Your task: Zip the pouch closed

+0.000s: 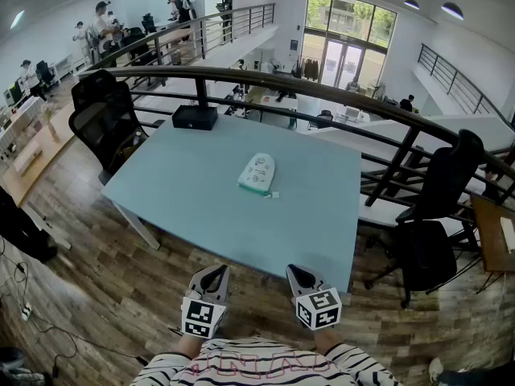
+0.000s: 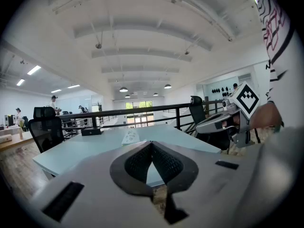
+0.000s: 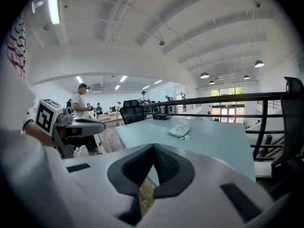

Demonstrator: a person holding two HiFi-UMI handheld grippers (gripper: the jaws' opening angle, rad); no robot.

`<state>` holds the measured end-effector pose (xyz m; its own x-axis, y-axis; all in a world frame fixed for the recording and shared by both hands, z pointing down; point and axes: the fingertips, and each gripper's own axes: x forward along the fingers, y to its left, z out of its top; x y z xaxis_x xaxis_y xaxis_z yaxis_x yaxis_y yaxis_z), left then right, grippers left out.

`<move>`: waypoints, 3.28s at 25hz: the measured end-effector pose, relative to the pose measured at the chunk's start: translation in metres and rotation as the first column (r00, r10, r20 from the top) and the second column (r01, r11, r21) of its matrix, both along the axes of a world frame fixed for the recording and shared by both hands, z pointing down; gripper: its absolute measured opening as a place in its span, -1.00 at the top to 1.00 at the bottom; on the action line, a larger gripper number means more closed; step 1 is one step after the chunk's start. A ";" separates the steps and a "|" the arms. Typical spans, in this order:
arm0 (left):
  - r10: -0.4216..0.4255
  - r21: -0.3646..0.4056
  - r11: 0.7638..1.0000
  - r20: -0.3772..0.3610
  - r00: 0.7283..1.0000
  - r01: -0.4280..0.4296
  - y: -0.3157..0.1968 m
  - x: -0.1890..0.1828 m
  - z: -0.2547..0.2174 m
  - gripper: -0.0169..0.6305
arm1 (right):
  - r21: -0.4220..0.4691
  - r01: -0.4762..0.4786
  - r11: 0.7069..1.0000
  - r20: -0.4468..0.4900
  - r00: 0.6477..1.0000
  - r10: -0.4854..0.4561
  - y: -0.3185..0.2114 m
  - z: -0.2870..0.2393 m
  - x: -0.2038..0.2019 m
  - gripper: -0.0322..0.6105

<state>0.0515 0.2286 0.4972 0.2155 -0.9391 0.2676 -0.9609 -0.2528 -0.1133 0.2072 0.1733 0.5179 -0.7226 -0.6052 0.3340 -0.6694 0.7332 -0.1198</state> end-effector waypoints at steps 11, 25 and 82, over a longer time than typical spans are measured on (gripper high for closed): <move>0.027 0.028 0.999 -0.004 1.000 -0.027 -0.012 0.005 -0.005 0.86 | -0.023 -0.035 0.999 0.075 0.996 0.037 -0.016 -0.001 0.001 0.80; 0.116 -0.042 0.992 -0.059 0.992 -0.118 -0.078 -0.042 0.017 0.45 | -0.078 -0.112 0.991 0.075 0.990 0.118 -0.068 0.012 -0.040 0.50; 0.339 -0.228 0.909 -0.086 0.937 -0.349 -0.370 -0.121 0.076 0.45 | -0.170 -0.286 0.943 -0.086 0.958 0.275 -0.358 0.066 -0.102 0.50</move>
